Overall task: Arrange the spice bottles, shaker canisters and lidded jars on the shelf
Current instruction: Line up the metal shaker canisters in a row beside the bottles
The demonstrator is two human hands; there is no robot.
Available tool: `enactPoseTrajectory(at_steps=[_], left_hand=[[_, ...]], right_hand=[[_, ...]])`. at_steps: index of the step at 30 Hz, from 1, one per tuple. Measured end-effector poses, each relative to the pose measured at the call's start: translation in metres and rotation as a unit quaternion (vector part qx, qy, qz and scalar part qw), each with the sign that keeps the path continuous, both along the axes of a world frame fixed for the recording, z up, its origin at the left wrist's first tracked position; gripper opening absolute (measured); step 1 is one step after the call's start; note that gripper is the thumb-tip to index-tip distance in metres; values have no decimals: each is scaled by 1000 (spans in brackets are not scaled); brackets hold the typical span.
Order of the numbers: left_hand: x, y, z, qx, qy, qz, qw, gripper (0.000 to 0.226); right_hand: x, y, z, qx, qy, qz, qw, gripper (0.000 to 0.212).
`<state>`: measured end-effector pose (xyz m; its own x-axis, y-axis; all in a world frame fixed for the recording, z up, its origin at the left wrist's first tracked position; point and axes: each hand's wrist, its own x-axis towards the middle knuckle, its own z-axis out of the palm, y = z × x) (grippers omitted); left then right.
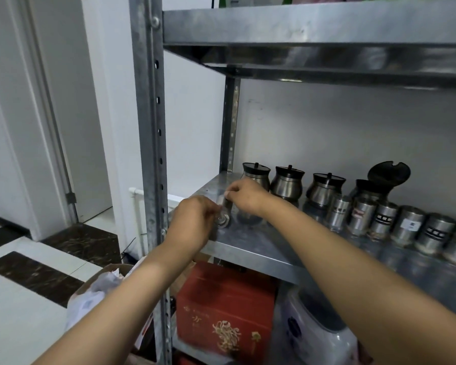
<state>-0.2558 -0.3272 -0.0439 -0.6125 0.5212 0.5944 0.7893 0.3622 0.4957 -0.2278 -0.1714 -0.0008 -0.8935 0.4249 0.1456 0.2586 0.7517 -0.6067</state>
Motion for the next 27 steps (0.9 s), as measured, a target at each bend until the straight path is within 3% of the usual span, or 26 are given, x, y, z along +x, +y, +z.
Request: enactPoseTrajectory(at_steps=[6,10,14,18,27], left_hand=[[8,2,-1,42,14,-14,999,20],[13,6,-12,39,70,-51,996,16],[24,11,-20,87,48,-71,993,19],[31,23,-18,66,49,-96,992,12],[43,58,-13,29,16,-108,994,23]], right_hand=[[14,-2,9,-34,10,-18,999,18],[26,7,11,-69,25,-55,996,22],[39,17,14,-136,46,-76,987,21],[52,24,23,-215,106,-69,969,6],[79,30,41,-178,85,-52,979,14]])
